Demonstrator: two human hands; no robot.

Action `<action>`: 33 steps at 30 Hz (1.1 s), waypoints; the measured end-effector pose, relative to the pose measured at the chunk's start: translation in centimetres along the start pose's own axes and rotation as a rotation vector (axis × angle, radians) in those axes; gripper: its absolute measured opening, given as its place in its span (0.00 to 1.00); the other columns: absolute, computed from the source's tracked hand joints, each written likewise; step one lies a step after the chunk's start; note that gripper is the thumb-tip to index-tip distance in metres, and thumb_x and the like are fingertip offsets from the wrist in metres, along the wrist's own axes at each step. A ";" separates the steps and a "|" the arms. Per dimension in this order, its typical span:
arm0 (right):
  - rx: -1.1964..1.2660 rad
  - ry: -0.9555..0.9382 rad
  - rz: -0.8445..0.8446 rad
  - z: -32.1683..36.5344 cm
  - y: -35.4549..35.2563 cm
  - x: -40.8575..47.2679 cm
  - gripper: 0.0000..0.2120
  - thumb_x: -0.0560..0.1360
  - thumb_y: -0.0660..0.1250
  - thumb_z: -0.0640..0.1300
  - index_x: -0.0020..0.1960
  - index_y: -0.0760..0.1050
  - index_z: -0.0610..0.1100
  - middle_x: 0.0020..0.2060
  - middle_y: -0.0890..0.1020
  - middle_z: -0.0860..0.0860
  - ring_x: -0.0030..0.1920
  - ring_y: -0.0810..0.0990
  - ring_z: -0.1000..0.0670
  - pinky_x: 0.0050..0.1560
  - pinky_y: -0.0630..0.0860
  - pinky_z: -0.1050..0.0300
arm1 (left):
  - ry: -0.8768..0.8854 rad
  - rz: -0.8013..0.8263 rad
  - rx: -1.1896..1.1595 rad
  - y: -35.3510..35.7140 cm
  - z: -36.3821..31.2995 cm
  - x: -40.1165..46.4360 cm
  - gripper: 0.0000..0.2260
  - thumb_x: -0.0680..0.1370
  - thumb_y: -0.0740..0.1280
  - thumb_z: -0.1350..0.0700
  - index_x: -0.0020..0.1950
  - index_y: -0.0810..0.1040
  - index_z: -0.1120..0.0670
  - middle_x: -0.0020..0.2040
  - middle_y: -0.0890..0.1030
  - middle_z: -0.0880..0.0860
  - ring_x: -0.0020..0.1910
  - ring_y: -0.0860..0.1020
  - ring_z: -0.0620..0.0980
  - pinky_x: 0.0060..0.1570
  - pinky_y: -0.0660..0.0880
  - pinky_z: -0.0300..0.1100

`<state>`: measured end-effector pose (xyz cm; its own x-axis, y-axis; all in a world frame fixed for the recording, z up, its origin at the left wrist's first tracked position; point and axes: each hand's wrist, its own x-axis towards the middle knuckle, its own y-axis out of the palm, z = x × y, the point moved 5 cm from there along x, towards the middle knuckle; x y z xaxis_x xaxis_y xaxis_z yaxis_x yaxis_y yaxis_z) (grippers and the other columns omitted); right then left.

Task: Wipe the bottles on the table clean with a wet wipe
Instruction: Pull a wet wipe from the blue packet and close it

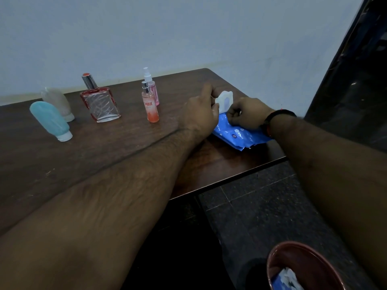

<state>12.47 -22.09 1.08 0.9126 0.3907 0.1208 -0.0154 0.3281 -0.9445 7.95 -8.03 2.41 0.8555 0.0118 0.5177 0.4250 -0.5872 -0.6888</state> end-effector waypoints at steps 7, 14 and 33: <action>-0.084 0.011 0.060 0.5 0.6 0.8 0.14 0.76 0.61 0.42 0.32 0.70 0.50 0.35 0.74 0.51 0.46 0.76 0.43 0.45 0.69 0.55 | -0.008 0.014 -0.004 -0.2 0.0 -0.1 0.11 0.76 0.66 0.57 0.59 0.73 0.54 0.47 0.82 0.49 0.47 0.80 0.55 0.47 0.77 0.51; 0.041 -0.036 -0.065 0.6 -0.4 0.2 0.07 0.76 0.62 0.38 0.46 0.79 0.40 0.49 0.75 0.46 0.50 0.74 0.45 0.54 0.73 0.52 | 0.035 -0.008 0.048 -0.3 0.2 0.0 0.08 0.76 0.64 0.57 0.55 0.73 0.54 0.44 0.82 0.52 0.43 0.79 0.57 0.44 0.76 0.51; 0.184 -0.072 -0.183 -0.5 -1.7 -0.3 0.02 0.79 0.63 0.39 0.49 0.74 0.41 0.46 0.72 0.50 0.48 0.70 0.50 0.49 0.63 0.61 | 0.094 0.160 0.004 1.3 0.3 0.0 0.12 0.74 0.71 0.51 0.56 0.82 0.49 0.55 0.80 0.53 0.55 0.76 0.52 0.54 0.70 0.40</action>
<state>12.40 -23.19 2.54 0.8756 0.3685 0.3122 0.0670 0.5475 -0.8341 8.54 -8.59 1.35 0.8808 -0.1575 0.4465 0.2870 -0.5726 -0.7680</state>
